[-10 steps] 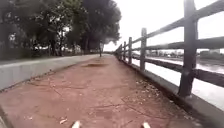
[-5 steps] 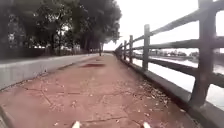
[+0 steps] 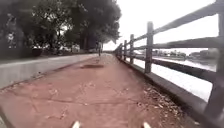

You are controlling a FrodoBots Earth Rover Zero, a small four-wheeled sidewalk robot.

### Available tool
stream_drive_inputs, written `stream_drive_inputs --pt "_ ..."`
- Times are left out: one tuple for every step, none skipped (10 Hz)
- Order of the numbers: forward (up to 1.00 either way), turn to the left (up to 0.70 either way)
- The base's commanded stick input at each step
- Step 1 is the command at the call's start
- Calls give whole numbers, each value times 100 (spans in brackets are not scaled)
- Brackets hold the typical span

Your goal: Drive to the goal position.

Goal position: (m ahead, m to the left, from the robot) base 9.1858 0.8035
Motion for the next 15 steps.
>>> stream_drive_inputs --pt "50 0" --pt "50 0" --pt "50 0" --pt "50 0" --pt "50 0" --pt "50 0" --pt "50 0" --pt "50 0" --pt "50 0" --pt "50 0" --pt "50 0" --pt "50 0" --pt "50 0" --pt "50 0" --pt "50 0"
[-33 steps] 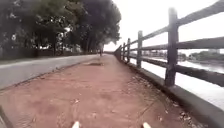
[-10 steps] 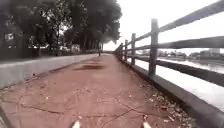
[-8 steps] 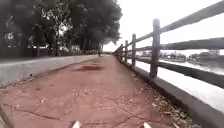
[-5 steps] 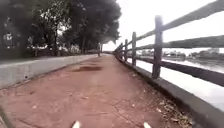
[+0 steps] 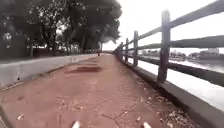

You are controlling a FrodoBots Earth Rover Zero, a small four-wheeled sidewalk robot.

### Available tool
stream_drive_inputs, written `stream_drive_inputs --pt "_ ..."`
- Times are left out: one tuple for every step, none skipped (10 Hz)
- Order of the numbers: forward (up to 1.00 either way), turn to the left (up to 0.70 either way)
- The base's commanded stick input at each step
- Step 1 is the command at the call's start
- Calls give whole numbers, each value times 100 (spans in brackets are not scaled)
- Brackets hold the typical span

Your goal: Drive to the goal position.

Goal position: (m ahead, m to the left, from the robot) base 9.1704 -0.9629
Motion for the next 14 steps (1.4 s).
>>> stream_drive_inputs --pt "50 0" --pt "50 0" --pt "50 0" --pt "50 0" --pt "50 0" --pt "50 0" --pt "50 0" --pt "50 0" --pt "50 0" --pt "50 0" --pt "50 0" --pt "50 0" --pt "50 0" --pt "50 0"
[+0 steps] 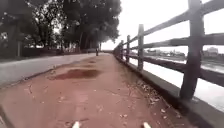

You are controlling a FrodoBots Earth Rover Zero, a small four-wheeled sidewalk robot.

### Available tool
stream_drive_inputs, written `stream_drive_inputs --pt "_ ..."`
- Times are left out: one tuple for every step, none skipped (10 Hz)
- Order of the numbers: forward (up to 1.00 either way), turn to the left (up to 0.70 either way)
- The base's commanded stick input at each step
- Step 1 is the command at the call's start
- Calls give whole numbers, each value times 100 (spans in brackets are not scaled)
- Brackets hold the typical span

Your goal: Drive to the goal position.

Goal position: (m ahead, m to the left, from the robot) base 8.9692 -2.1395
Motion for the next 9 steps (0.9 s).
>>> stream_drive_inputs --pt "50 0" --pt "50 0" --pt "50 0" --pt "50 0" --pt "50 0" --pt "50 0" --pt "50 0" --pt "50 0" --pt "50 0"
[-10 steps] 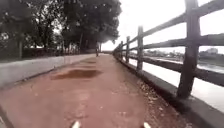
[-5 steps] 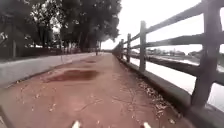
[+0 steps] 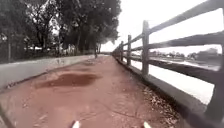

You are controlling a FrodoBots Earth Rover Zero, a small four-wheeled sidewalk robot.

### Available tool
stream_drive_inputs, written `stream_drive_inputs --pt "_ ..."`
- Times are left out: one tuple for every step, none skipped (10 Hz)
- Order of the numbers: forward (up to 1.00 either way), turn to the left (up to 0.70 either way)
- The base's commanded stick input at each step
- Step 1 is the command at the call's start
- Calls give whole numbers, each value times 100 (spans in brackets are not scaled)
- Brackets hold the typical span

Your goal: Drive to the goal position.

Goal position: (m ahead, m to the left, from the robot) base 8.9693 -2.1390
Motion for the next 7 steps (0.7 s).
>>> stream_drive_inputs --pt "50 0" --pt "50 0" --pt "50 0" --pt "50 0" --pt "50 0" --pt "50 0" --pt "50 1"
